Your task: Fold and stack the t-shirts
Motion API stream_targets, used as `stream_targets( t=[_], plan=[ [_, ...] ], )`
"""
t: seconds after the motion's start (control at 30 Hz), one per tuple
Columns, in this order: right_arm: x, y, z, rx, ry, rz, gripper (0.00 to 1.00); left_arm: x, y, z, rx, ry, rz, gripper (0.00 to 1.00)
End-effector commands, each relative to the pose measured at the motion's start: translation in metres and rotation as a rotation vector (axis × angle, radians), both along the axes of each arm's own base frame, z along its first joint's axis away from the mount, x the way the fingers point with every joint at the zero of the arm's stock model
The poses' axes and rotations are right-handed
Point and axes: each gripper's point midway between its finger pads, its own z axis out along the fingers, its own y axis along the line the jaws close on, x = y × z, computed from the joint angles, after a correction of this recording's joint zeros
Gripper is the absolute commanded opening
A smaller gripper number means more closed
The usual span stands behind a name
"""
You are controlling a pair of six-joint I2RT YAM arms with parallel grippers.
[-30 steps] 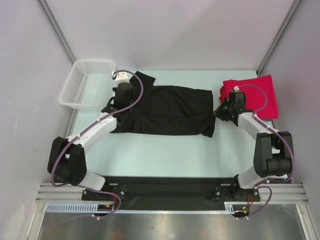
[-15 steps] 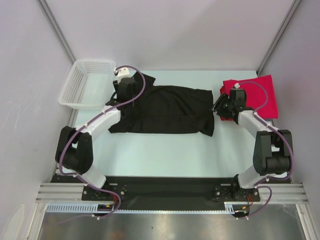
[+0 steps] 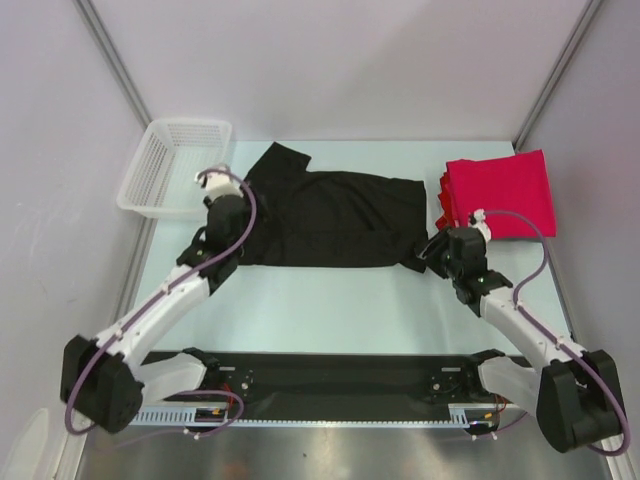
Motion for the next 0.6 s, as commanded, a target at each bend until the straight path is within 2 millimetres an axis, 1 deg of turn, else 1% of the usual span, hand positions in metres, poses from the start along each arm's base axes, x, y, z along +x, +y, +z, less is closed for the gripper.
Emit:
stream_targets(
  t=[0.0, 0.03, 0.07, 0.1, 0.13, 0.17, 0.23, 0.27, 0.33, 0.37, 0.43, 0.47, 0.53, 0.57],
  plan=[
    [-0.014, -0.011, -0.017, 0.108, 0.009, -0.203, 0.49, -0.032, 0.010, -0.032, -0.154, 0.039, 0.055, 0.67],
    [-0.017, -0.011, -0.020, 0.123, 0.012, -0.228, 0.49, -0.037, 0.012, -0.036, -0.202, 0.034, 0.078, 0.67],
    [-0.021, -0.007, -0.022, 0.130, 0.013, -0.237, 0.49, -0.044, 0.018, -0.054, -0.204, 0.057, 0.102, 0.67],
    [-0.021, -0.011, -0.026, 0.151, 0.018, -0.303, 0.49, -0.049, 0.022, -0.052, -0.226, 0.041, 0.117, 0.67],
    [-0.026, -0.014, -0.035, 0.143, 0.049, -0.336, 0.48, -0.052, 0.026, -0.058, -0.269, 0.044, 0.153, 0.68],
    [-0.026, -0.013, -0.037, 0.152, 0.053, -0.354, 0.48, -0.059, 0.032, -0.073, -0.269, 0.075, 0.182, 0.68],
    [-0.026, -0.008, -0.048, 0.170, 0.072, -0.372, 0.50, -0.065, 0.039, -0.079, -0.325, 0.072, 0.228, 0.69],
    [-0.025, -0.006, -0.052, 0.183, 0.075, -0.379, 0.50, -0.070, 0.043, -0.091, -0.331, 0.087, 0.244, 0.70],
    [-0.021, -0.002, -0.058, 0.226, 0.071, -0.403, 0.51, -0.074, 0.049, -0.094, -0.378, 0.078, 0.272, 0.70],
    [-0.021, -0.002, -0.063, 0.234, 0.079, -0.416, 0.51, -0.078, 0.052, -0.104, -0.380, 0.092, 0.281, 0.71],
    [-0.020, -0.004, -0.068, 0.244, 0.079, -0.450, 0.52, -0.080, 0.060, -0.110, -0.405, 0.096, 0.307, 0.71],
    [-0.017, -0.004, -0.071, 0.269, 0.076, -0.475, 0.53, -0.084, 0.063, -0.117, -0.408, 0.106, 0.319, 0.71],
    [-0.016, -0.005, -0.077, 0.276, 0.081, -0.500, 0.53, -0.087, 0.070, -0.122, -0.436, 0.107, 0.346, 0.71],
    [-0.014, -0.005, -0.081, 0.283, 0.086, -0.517, 0.53, -0.091, 0.072, -0.130, -0.437, 0.121, 0.354, 0.71]
  ],
)
